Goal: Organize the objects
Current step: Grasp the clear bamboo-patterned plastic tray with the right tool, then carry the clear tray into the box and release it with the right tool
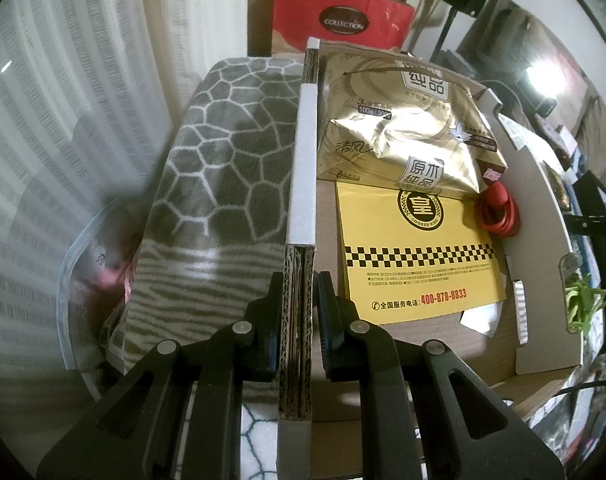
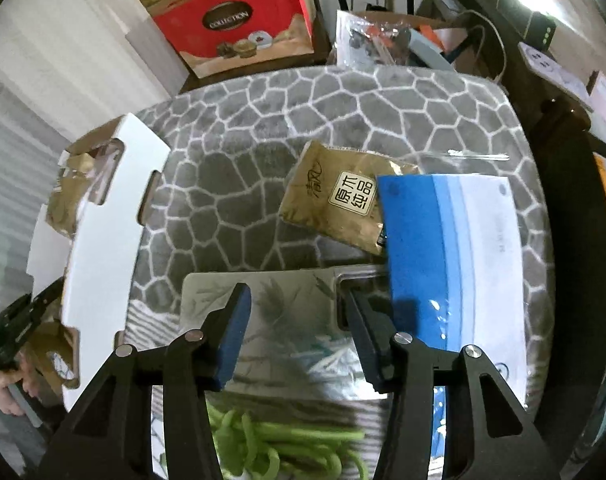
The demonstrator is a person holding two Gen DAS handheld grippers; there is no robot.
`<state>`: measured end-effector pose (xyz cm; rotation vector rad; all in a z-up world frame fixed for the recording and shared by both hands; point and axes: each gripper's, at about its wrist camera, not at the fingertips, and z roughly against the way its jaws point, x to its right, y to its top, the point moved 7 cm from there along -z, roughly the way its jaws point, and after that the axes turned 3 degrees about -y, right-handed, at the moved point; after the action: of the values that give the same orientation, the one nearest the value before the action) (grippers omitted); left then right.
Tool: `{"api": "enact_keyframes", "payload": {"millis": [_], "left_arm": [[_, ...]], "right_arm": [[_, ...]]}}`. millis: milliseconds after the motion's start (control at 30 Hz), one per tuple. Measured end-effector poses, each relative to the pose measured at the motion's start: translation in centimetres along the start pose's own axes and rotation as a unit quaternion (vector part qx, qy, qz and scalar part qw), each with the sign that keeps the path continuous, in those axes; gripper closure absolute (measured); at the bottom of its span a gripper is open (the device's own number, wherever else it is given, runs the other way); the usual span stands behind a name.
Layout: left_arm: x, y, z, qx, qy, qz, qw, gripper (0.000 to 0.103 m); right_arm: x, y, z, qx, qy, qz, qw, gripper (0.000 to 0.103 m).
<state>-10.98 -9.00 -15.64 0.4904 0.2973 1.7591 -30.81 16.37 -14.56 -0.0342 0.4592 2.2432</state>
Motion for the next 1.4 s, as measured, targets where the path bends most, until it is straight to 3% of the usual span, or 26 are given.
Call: {"api": "enact_keyframes", "payload": {"millis": [167, 233, 267, 300, 600, 833, 900, 933, 1067, 1167, 1267, 1400], "left_arm": [[0.0, 0.0, 0.0, 0.0, 0.0, 0.001, 1.0, 0.09], [0.0, 0.0, 0.0, 0.0, 0.001, 0.001, 1.0, 0.09], [-0.1, 0.0, 0.0, 0.001, 0.001, 0.001, 1.0, 0.09], [-0.1, 0.0, 0.0, 0.001, 0.001, 0.001, 1.0, 0.09], [-0.2, -0.1, 0.0, 0.0, 0.002, 0.002, 1.0, 0.09], [-0.5, 0.0, 0.0, 0.001, 0.006, 0.003, 1.0, 0.09], [-0.4, 0.0, 0.0, 0.001, 0.008, 0.001, 1.0, 0.09], [-0.4, 0.1, 0.0, 0.002, 0.009, 0.001, 1.0, 0.09], [-0.5, 0.1, 0.0, 0.002, 0.007, 0.003, 1.0, 0.09], [-0.5, 0.1, 0.0, 0.002, 0.008, 0.003, 1.0, 0.09], [-0.5, 0.1, 0.0, 0.001, 0.007, 0.004, 1.0, 0.09], [-0.5, 0.1, 0.0, 0.002, 0.008, 0.005, 1.0, 0.09]], "right_arm": [[-0.3, 0.3, -0.9, -0.014, 0.04, -0.004, 0.999, 0.048], [-0.3, 0.5, -0.8, -0.019, 0.082, -0.021, 0.996, 0.059], [-0.3, 0.5, -0.8, -0.023, 0.105, -0.029, 0.994, 0.075], [-0.4, 0.5, -0.8, -0.026, 0.119, -0.034, 0.992, 0.085], [-2.3, -0.1, -1.3, -0.049, 0.206, -0.042, 0.976, 0.086], [-3.3, -0.5, -2.0, -0.059, 0.203, -0.018, 0.977, 0.075], [-3.6, -0.5, -2.1, -0.061, 0.213, -0.009, 0.975, 0.064], [-3.8, -0.5, -2.0, -0.06, 0.212, -0.005, 0.975, 0.064], [-3.8, -0.5, -1.6, -0.048, 0.19, 0.004, 0.981, 0.08], [-3.1, -0.4, -0.6, -0.039, 0.215, -0.01, 0.976, 0.088], [-3.4, -0.8, 0.6, -0.034, 0.231, 0.011, 0.972, 0.089], [-4.3, -1.6, 0.8, -0.04, 0.22, 0.052, 0.973, 0.085]]}}
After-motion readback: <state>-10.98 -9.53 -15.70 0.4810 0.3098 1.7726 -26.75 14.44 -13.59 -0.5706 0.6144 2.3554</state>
